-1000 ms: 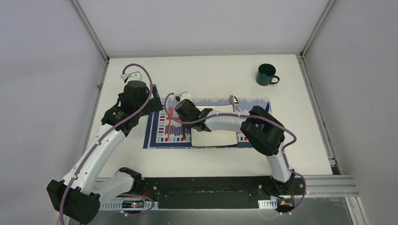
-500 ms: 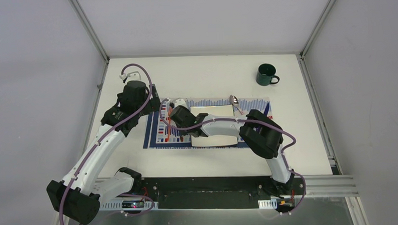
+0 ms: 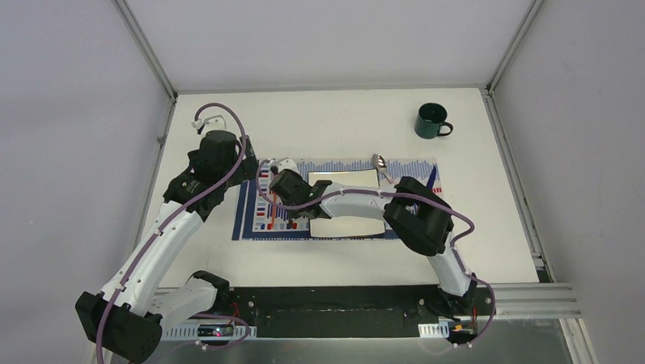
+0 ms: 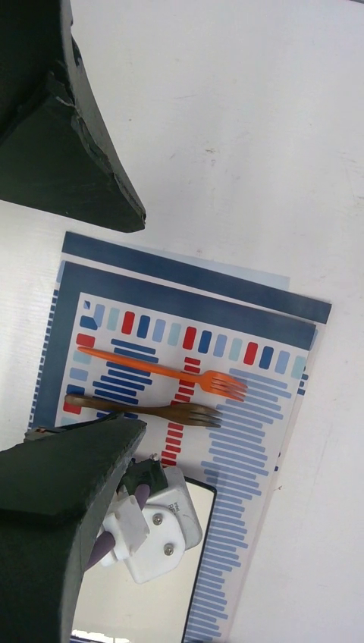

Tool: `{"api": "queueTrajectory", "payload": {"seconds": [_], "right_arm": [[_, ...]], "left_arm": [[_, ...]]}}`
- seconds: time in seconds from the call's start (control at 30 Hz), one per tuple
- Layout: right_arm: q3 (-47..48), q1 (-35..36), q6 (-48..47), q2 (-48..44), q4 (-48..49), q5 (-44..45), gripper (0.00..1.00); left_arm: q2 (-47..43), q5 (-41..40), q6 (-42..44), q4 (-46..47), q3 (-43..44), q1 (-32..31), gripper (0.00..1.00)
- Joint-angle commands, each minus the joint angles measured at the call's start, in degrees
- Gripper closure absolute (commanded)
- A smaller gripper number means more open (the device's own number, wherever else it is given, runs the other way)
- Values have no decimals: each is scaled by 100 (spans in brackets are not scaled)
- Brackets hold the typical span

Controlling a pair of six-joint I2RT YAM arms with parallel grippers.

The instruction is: Set the dinner table for one person

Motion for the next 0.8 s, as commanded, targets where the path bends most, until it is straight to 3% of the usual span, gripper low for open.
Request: {"api": "queueTrajectory", "payload": {"seconds": [0.0,0.33,0.47,0.57,0.63,0.67,0.7,0.77], "right_arm": [[129,81,-17,343,-37,-278,100],[35,10,-56,257,-52,-215,100],[-425,-221,-175,-524,-183,230,100],[-710,-717,-400,-1556,-276,304,72],[-727,-1194,-640,-2238,-340,308,61],[-702,-1456,-757,-2519,-363,189,50],[-639,-1735,-864,-2738,-380,-116,44],[-623,-2304,-955,-3029,-393,-579,45]], "left_arm": [[-130,-19,-23,92,-29,-28,1],[-102,-41,14,92,12,-28,1],[-123,-50,32,64,49,-24,1],[-155,-58,4,67,34,-24,1],[-153,-63,-2,75,2,-31,1],[-157,-67,-17,104,-38,-31,1],[-152,-61,-27,142,-69,-31,1],[-141,-30,-78,259,-144,-31,1]]}}
